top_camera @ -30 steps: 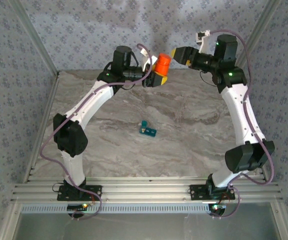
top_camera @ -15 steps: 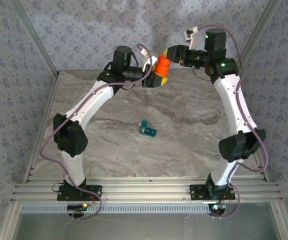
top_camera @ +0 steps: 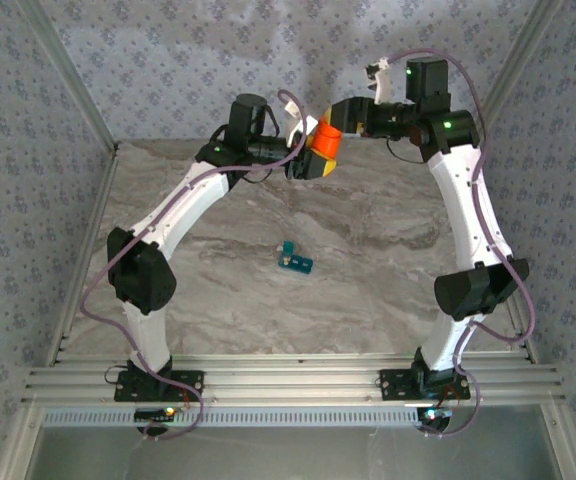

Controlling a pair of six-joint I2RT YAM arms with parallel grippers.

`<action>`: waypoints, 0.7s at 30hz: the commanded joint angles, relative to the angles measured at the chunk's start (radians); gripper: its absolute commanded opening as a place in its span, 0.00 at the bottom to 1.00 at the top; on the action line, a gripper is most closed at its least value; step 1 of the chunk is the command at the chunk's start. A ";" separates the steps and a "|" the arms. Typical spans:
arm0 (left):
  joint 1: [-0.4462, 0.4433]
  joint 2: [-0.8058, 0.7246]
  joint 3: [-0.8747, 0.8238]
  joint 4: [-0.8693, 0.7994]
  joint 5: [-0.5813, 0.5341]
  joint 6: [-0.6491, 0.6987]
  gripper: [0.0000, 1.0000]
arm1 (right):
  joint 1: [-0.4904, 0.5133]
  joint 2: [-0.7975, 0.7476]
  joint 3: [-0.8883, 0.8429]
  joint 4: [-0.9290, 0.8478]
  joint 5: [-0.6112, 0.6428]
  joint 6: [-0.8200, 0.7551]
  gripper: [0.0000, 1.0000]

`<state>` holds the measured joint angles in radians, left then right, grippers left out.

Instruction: Sort the pills into containers

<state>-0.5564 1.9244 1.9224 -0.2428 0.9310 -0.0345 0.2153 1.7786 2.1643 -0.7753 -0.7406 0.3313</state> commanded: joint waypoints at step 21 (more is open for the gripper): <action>0.001 -0.008 0.082 0.031 0.058 0.011 0.00 | -0.065 -0.151 -0.229 0.318 -0.139 0.124 0.87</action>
<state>-0.5564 1.9244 1.9614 -0.2356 0.9466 -0.0345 0.1413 1.6306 1.9415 -0.4812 -0.8421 0.4820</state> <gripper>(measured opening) 0.513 0.868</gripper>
